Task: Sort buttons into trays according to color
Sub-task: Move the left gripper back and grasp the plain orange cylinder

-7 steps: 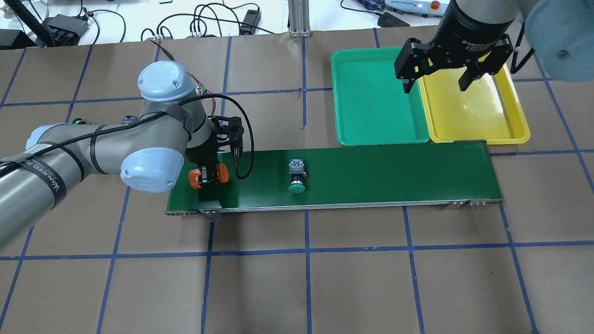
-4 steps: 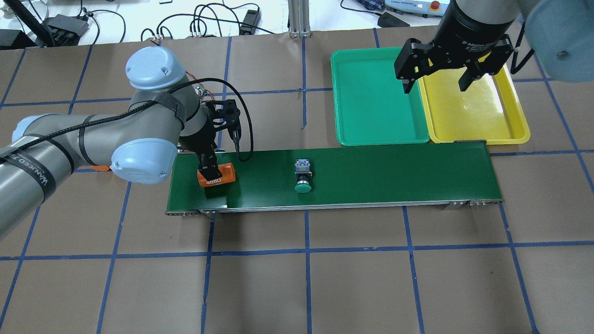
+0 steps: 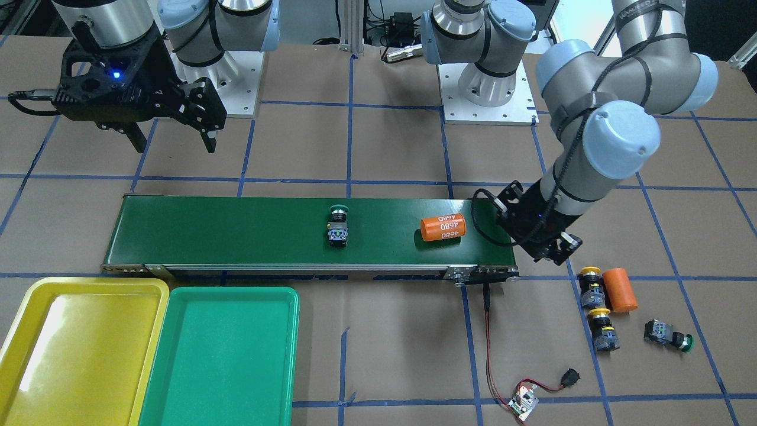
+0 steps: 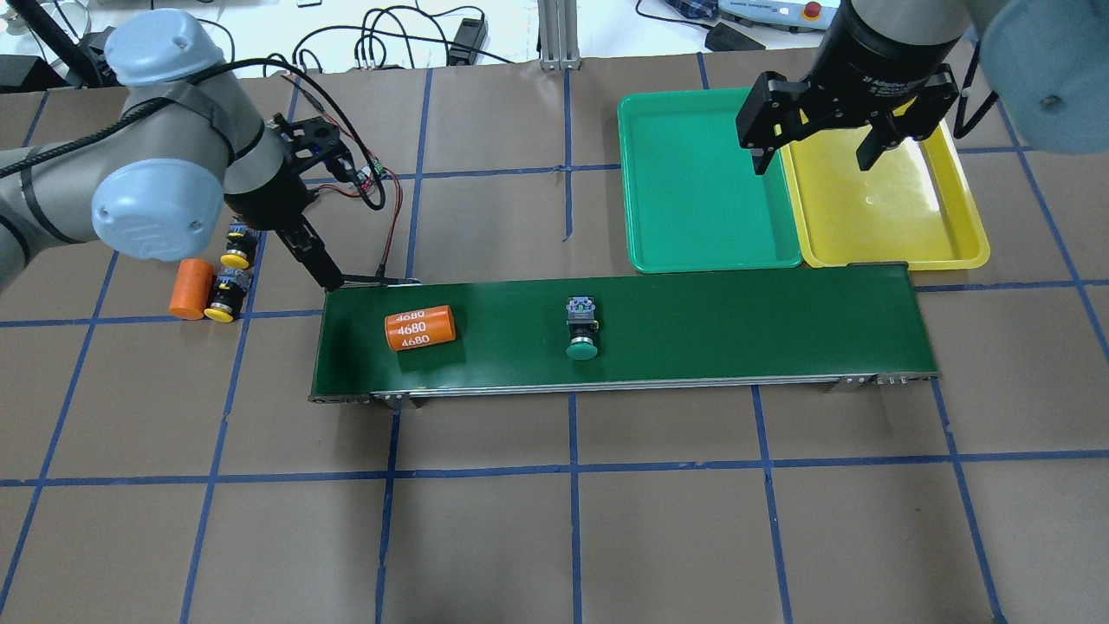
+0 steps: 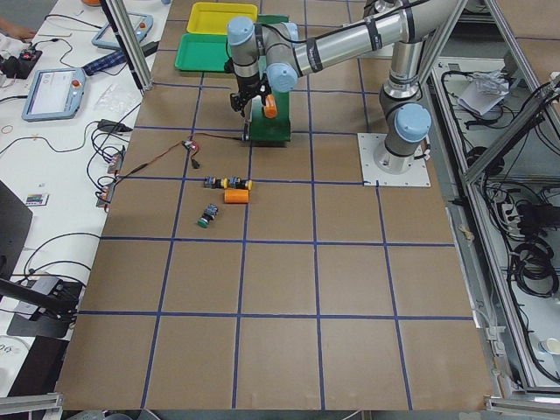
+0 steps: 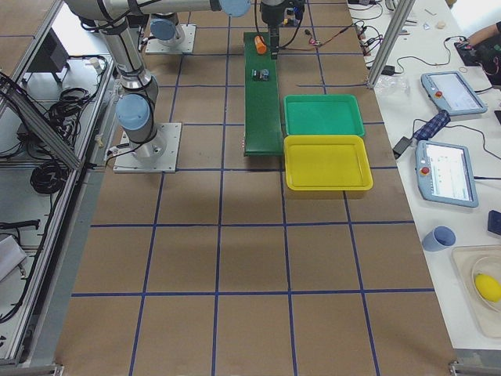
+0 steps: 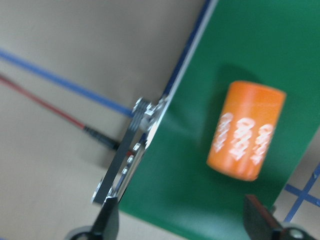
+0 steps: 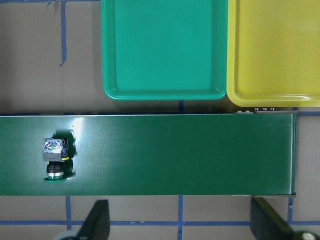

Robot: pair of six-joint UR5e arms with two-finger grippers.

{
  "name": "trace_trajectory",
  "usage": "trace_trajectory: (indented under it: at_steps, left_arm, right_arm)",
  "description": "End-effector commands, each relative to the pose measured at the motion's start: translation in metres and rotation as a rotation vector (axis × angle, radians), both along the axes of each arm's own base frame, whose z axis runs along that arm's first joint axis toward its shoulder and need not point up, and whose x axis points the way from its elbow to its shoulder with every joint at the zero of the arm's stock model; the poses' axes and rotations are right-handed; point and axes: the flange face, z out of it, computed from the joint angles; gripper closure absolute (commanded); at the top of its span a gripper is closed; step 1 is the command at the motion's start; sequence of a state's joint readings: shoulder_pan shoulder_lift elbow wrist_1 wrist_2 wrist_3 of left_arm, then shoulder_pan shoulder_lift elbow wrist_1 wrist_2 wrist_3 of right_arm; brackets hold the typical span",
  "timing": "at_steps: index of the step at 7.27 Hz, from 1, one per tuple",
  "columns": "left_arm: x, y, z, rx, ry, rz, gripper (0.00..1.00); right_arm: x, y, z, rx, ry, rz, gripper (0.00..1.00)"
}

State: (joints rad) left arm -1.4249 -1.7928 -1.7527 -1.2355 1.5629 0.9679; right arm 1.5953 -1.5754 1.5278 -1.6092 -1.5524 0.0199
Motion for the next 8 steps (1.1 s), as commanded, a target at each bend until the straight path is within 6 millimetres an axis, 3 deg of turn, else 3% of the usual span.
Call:
trace_trajectory:
  at_steps: [1,4,6,8]
  left_arm:
    - [0.064,-0.025,-0.008,-0.037,-0.026,0.362,0.00]
    - [0.161,-0.036,-0.047,-0.010,-0.032,0.653,0.00]
    - [0.218,-0.031,-0.081,0.032,-0.030,0.766,0.00]
    - [0.236,-0.041,-0.094,-0.020,-0.040,0.777,0.00]
  right_arm:
    - [0.000,0.000,0.000,0.000,0.000,0.000,0.00]
    - [-0.001,0.000,0.000,0.000,0.000,-0.002,0.00]
    - [-0.002,0.000,0.000,0.000,0.000,-0.002,0.00]
    - [-0.002,0.000,0.000,0.000,0.000,-0.002,0.00]
